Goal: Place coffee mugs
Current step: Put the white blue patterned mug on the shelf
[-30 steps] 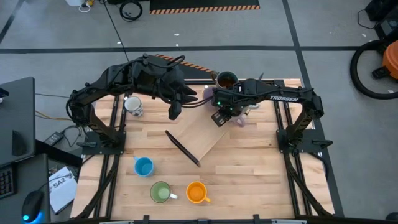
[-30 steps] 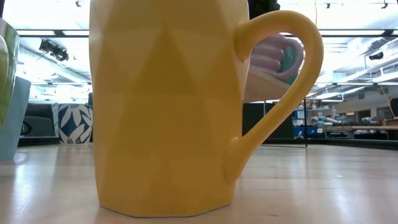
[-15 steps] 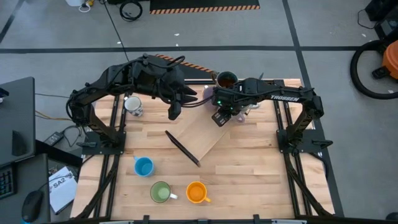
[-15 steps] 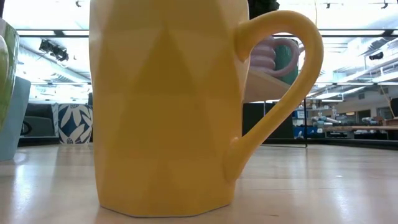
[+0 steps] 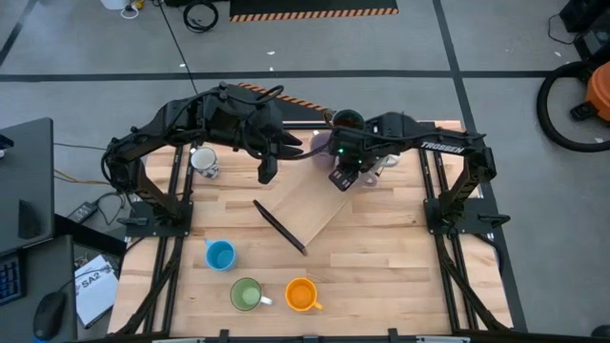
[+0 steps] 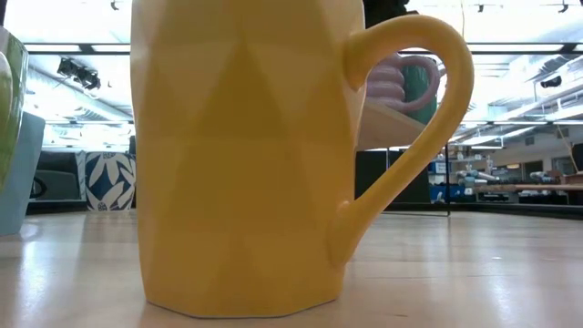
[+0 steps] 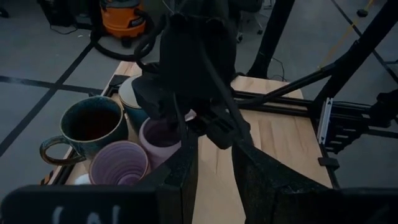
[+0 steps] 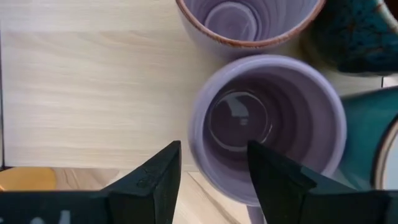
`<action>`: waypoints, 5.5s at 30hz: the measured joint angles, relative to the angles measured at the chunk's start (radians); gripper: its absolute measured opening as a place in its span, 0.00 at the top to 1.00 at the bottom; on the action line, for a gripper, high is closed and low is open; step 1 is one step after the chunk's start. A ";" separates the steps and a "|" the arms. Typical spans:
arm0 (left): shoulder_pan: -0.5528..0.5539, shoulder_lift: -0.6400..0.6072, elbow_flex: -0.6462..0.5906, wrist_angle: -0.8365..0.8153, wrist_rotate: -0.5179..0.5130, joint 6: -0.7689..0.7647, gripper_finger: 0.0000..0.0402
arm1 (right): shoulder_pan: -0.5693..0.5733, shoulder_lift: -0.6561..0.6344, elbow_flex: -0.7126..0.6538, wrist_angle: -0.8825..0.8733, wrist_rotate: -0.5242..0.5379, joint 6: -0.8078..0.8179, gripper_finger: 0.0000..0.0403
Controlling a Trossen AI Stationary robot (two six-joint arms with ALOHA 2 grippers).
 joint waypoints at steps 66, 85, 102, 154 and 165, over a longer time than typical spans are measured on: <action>0.273 -0.164 -0.643 -0.518 -0.087 -0.096 0.74 | 0.346 0.001 0.180 0.380 0.359 -0.516 0.53; 0.478 -0.237 -1.054 -0.322 -0.210 -0.332 0.74 | 0.379 0.001 0.180 0.385 0.194 -0.513 0.53; 0.656 -0.236 -1.183 -0.200 -0.179 -0.246 0.74 | 0.457 0.001 0.180 0.403 0.307 -0.412 0.53; 0.221 -0.010 -0.445 -0.419 -0.045 -0.236 0.93 | 0.287 -0.051 0.179 0.190 0.183 -0.437 0.53; 0.109 0.162 -0.140 -0.452 -0.045 -0.280 0.93 | 0.310 -0.139 0.179 0.112 0.236 -0.342 0.53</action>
